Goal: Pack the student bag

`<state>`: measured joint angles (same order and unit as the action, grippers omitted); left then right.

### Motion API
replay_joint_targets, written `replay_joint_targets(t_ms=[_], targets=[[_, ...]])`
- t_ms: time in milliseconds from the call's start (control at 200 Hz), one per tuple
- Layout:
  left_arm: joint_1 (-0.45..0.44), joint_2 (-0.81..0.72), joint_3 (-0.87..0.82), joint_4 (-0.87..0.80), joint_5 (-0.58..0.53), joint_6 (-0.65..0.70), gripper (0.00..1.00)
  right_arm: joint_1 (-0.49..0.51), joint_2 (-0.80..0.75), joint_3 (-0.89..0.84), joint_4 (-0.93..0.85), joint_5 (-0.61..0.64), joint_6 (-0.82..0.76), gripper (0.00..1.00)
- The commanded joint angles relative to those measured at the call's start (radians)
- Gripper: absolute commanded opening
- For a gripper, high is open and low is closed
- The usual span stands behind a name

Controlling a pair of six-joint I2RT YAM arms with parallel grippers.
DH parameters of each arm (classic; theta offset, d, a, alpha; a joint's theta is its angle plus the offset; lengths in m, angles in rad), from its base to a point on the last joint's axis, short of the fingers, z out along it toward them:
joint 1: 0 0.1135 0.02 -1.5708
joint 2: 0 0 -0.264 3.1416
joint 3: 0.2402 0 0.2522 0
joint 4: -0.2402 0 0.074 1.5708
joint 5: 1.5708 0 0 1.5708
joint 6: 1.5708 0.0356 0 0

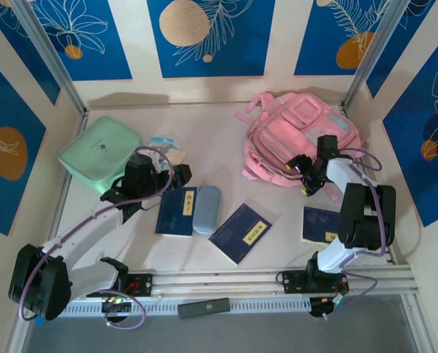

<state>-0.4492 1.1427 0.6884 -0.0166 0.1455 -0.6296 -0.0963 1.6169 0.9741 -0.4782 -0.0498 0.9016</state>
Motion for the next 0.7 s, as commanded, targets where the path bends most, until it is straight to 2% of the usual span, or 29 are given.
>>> replay_joint_targets(t_ms=[0,210,475,695], targets=[[-0.031,0.022,0.047,0.019,-0.004,-0.028,1.00,0.020,0.048,0.036,0.007,0.020,0.006,0.84],[-0.041,0.047,0.085,0.000,-0.010,-0.026,1.00,0.058,0.100,0.071,0.024,0.016,-0.051,0.58],[-0.042,0.020,0.137,-0.125,-0.040,0.000,1.00,0.177,0.110,0.119,0.012,-0.011,-0.107,0.14],[-0.041,0.018,0.188,-0.208,-0.035,0.025,1.00,0.361,0.135,0.179,0.041,-0.003,-0.029,0.03]])
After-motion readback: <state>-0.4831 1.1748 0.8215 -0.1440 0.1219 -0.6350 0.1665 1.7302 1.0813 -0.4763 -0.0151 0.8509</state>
